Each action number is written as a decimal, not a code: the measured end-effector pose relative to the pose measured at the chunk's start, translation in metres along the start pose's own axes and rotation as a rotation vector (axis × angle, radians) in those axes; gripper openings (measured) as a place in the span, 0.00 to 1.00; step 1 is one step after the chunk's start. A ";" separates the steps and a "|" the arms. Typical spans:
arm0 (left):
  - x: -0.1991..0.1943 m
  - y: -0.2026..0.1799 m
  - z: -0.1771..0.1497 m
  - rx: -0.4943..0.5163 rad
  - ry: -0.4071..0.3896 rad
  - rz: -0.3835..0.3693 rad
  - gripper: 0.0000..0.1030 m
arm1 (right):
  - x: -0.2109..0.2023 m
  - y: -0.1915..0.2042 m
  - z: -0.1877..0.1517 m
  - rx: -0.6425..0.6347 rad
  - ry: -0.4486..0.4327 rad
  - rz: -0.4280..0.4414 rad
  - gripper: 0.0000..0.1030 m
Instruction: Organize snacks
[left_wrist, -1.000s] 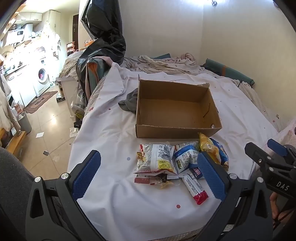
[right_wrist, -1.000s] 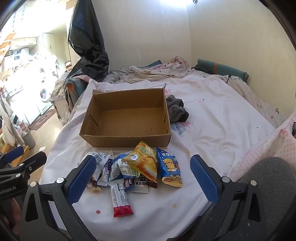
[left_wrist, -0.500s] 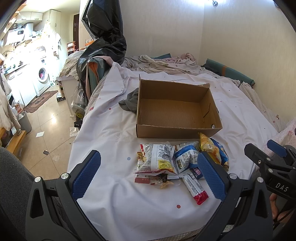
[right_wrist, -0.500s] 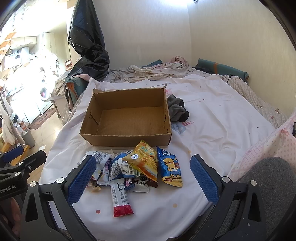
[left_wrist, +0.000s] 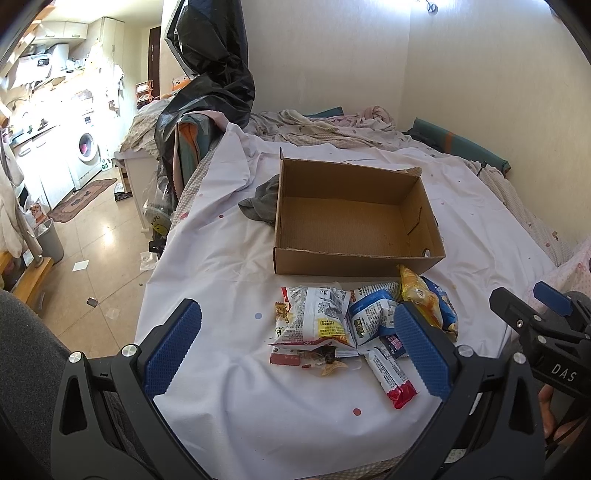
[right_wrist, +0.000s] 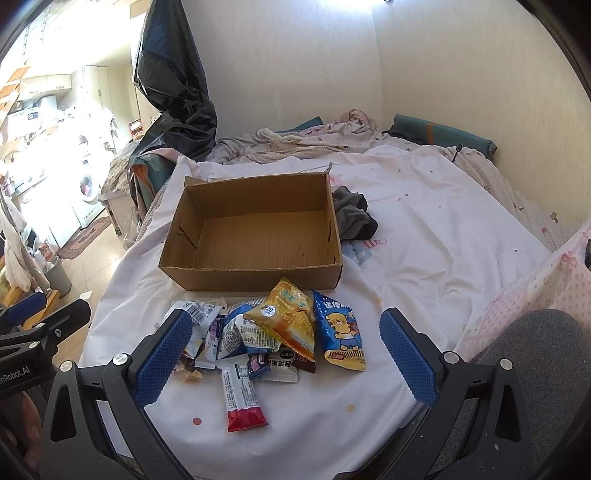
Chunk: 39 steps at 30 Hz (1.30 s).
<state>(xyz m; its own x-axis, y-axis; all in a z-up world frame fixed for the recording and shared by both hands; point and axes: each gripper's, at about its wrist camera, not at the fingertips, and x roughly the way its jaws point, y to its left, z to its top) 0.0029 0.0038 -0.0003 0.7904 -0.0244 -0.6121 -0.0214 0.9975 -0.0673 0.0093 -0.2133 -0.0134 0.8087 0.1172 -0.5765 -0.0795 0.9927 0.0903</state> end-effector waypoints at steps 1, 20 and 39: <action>0.000 0.000 0.000 0.000 0.000 0.000 1.00 | 0.002 -0.002 0.004 0.002 0.002 0.000 1.00; -0.001 0.003 -0.002 -0.006 -0.004 0.004 1.00 | 0.002 -0.002 0.004 0.002 0.004 0.002 1.00; -0.001 0.003 -0.002 -0.006 -0.004 0.002 1.00 | 0.002 -0.002 0.004 0.002 0.005 0.001 1.00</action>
<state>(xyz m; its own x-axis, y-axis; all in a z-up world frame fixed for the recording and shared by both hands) 0.0005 0.0069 -0.0014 0.7926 -0.0218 -0.6094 -0.0266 0.9972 -0.0703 0.0135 -0.2154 -0.0118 0.8057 0.1186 -0.5804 -0.0797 0.9925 0.0922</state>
